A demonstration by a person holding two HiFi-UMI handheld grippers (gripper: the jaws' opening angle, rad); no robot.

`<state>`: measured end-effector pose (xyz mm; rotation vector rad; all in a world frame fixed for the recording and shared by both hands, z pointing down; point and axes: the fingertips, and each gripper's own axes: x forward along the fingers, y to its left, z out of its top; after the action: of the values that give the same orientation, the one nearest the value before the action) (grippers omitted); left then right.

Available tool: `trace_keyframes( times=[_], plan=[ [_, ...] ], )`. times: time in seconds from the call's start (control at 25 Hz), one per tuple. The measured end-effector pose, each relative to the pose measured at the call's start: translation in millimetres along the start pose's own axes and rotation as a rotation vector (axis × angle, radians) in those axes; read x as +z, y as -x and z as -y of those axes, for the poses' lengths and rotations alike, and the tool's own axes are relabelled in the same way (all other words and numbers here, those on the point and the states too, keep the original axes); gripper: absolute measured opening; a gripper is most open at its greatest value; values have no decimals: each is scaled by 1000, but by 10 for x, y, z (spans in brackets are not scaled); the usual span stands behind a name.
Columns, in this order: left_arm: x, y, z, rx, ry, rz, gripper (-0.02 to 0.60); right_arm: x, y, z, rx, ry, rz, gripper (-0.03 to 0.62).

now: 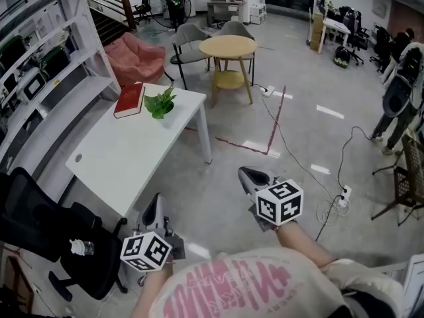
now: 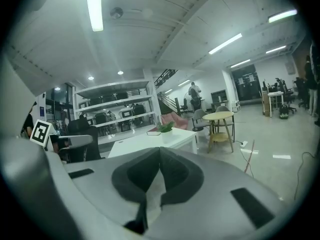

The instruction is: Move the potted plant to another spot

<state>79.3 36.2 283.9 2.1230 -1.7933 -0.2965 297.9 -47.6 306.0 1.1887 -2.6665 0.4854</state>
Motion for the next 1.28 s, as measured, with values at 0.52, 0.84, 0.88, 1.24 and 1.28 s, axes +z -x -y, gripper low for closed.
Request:
trace_keyframes(
  times=[0.52,0.84,0.88,1.24,1.28],
  plan=[
    [290,-566,-496,-4,-6,23,3,230,-823,101,14,-13,6,6],
    [82,-614,-639,21,41,-7,3,-20,-1041,136,22,-38,-57,6],
    [38,-608,-660,26,48,-16,3,-60,-1062,132,24,-41,-70,6],
    [-111,-670,-871,69,87,-40,3,-200,-1339,112,54,-33,-135,6],
    [-108,-689,-898,73,88,-42,3,-196,-1384,108,60,-32,-139,6]
  ],
)
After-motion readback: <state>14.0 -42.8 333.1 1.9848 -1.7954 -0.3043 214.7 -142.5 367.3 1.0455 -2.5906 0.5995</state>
